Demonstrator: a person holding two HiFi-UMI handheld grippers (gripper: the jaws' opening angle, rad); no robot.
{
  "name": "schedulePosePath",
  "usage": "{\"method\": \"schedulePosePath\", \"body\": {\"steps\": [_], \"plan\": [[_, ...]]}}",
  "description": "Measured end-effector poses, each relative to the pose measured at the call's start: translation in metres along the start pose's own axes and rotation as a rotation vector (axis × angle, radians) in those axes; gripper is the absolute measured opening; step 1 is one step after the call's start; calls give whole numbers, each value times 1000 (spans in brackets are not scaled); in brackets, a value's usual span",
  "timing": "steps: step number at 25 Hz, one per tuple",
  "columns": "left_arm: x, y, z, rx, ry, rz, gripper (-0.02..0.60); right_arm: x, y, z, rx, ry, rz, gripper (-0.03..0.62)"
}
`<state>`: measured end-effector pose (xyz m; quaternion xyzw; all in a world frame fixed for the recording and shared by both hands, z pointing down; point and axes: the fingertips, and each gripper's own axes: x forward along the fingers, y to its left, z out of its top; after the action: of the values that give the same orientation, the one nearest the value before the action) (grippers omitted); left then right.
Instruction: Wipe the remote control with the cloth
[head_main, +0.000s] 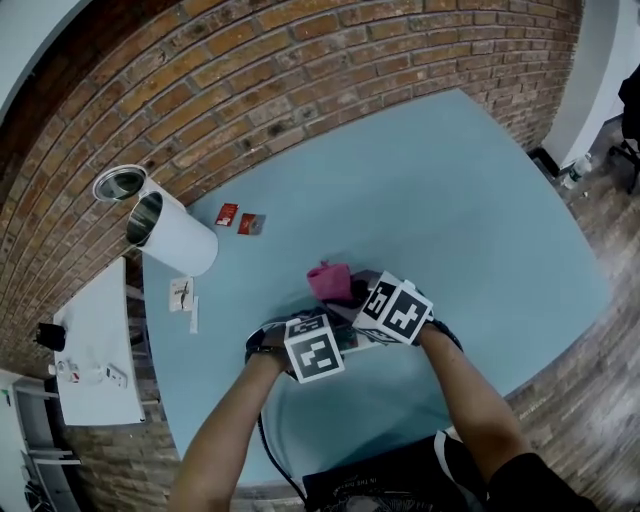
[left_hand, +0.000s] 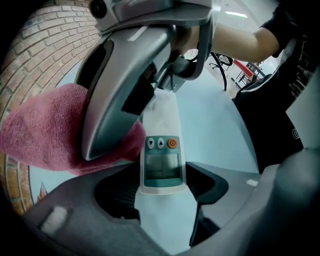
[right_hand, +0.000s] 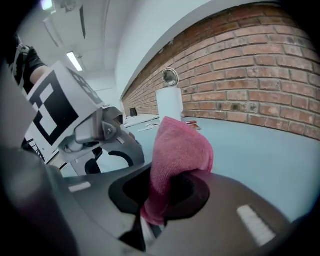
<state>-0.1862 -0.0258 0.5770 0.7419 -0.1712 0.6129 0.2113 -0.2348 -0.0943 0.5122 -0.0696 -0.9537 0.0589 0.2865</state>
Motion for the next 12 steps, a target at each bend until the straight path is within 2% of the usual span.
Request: {"method": "schedulePosePath", "body": {"steps": [12], "plan": [[0, 1, -2, -8, 21, 1, 296, -27, -25, -20, 60, -11, -52, 67]]}}
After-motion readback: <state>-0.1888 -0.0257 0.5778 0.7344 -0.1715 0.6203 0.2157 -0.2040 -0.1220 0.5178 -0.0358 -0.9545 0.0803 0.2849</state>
